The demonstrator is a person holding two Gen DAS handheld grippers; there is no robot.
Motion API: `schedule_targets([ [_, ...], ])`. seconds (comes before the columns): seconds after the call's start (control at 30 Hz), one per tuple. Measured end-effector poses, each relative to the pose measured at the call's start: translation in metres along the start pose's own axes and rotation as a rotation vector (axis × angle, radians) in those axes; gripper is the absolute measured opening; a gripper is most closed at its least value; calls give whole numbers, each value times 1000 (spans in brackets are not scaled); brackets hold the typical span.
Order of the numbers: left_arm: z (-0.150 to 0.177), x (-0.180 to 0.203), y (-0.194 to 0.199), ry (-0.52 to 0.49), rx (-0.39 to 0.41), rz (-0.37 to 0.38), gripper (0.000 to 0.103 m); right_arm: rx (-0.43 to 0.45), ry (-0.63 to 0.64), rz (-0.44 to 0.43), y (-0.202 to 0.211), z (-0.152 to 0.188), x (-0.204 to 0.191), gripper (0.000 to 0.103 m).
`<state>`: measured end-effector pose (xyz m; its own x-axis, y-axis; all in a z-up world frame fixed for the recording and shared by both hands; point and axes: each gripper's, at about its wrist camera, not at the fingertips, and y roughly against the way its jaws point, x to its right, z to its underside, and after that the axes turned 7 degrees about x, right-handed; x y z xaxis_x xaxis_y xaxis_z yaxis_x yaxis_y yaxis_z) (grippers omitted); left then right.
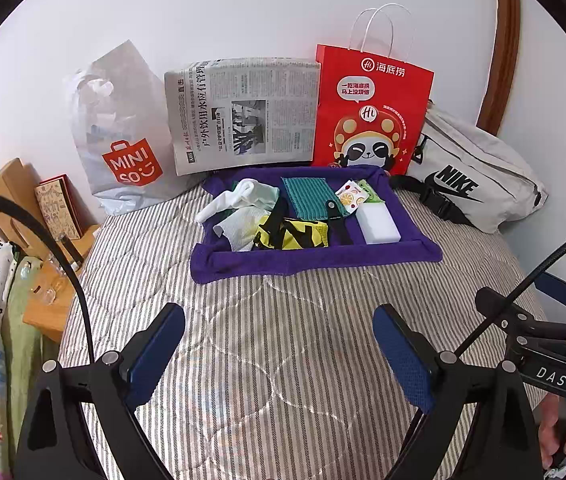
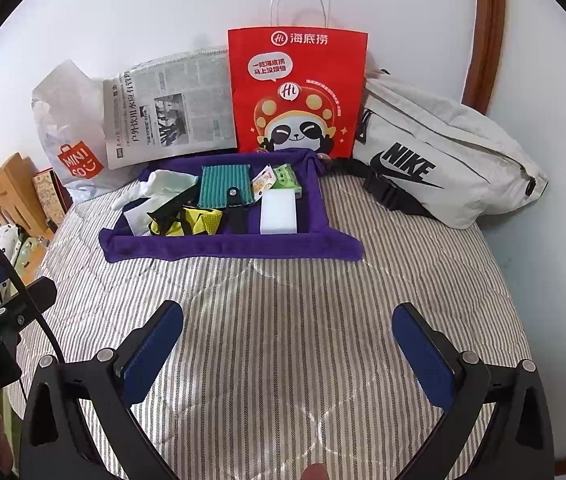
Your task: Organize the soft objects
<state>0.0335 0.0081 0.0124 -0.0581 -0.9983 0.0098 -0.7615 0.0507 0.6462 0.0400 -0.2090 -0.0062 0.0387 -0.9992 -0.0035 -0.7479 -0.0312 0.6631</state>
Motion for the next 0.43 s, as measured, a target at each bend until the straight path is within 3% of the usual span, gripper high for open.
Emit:
schedule_targets([
  [0.43, -1, -1, 0, 10, 9, 7, 95, 3, 3, -10, -1, -1, -3, 103],
])
